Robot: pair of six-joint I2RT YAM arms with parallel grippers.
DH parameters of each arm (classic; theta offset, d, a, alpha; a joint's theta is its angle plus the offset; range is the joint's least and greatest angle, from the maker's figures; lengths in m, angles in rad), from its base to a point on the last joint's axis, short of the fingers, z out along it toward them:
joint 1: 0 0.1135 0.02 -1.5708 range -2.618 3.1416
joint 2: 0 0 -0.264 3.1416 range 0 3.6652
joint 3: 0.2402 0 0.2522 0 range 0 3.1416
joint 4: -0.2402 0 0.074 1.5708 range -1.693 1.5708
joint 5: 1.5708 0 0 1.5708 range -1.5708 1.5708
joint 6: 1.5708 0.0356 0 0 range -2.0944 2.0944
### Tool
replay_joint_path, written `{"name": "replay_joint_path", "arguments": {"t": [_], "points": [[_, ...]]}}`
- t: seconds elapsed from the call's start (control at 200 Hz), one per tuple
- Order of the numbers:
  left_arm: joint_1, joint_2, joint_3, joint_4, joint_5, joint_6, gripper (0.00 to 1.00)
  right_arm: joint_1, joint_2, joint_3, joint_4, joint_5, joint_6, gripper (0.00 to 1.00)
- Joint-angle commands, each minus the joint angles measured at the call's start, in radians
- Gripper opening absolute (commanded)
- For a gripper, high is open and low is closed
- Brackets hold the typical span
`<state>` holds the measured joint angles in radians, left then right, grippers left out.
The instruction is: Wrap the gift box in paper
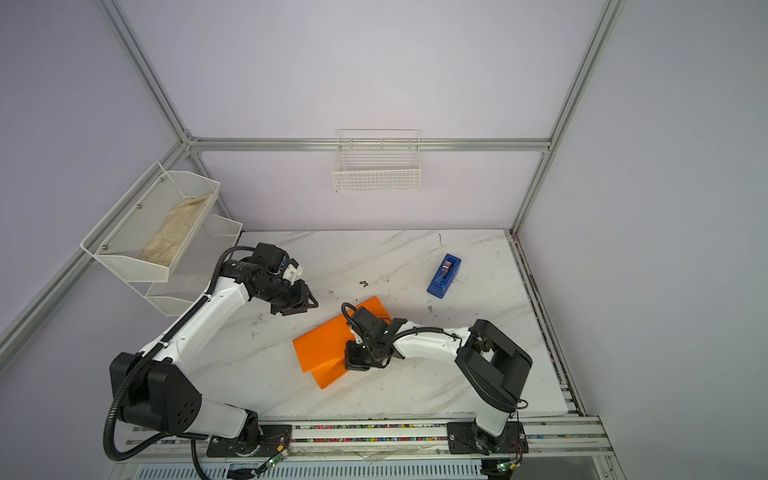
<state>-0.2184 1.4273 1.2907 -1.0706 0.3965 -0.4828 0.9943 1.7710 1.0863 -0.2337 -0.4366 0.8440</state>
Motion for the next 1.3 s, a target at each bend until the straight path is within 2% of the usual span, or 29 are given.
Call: {"name": "replay_joint_path", "arguments": {"t": [0.0, 0.16, 0.255, 0.405, 0.525, 0.61, 0.68, 0.805, 0.875, 0.99, 1.14, 1.295], "points": [[-0.001, -0.084, -0.066, -0.015, 0.014, -0.043, 0.40, 0.000, 0.093, 0.155, 0.041, 0.026, -0.020, 0.00], [-0.004, -0.188, -0.157, 0.012, 0.014, -0.123, 0.40, -0.014, 0.255, 0.409, -0.019, -0.007, -0.074, 0.00], [-0.004, -0.248, -0.217, 0.028, 0.012, -0.169, 0.40, -0.053, 0.284, 0.497, -0.027, -0.054, -0.103, 0.00], [-0.023, -0.327, -0.325, 0.086, 0.025, -0.254, 0.38, -0.164, 0.312, 0.602, -0.100, -0.070, -0.190, 0.00], [-0.085, -0.366, -0.415, 0.182, 0.049, -0.353, 0.36, -0.265, 0.366, 0.680, -0.166, -0.060, -0.272, 0.00], [-0.152, -0.371, -0.479, 0.273, 0.051, -0.434, 0.35, -0.314, 0.420, 0.749, -0.217, -0.068, -0.334, 0.09], [-0.206, -0.359, -0.538, 0.369, 0.060, -0.501, 0.32, -0.339, 0.465, 0.785, -0.249, -0.100, -0.373, 0.21], [-0.267, -0.324, -0.626, 0.501, 0.062, -0.578, 0.27, -0.350, 0.537, 0.846, -0.335, -0.155, -0.445, 0.37], [-0.273, -0.305, -0.657, 0.527, 0.058, -0.583, 0.24, -0.350, 0.542, 0.843, -0.352, -0.200, -0.467, 0.43], [-0.273, -0.289, -0.709, 0.567, 0.047, -0.586, 0.20, -0.350, 0.516, 0.811, -0.401, -0.224, -0.527, 0.43], [-0.249, -0.242, -0.742, 0.597, 0.055, -0.561, 0.16, -0.350, 0.407, 0.668, -0.381, -0.226, -0.512, 0.43], [-0.188, -0.188, -0.711, 0.542, 0.057, -0.466, 0.15, -0.350, 0.274, 0.484, -0.318, -0.237, -0.469, 0.43]]}}
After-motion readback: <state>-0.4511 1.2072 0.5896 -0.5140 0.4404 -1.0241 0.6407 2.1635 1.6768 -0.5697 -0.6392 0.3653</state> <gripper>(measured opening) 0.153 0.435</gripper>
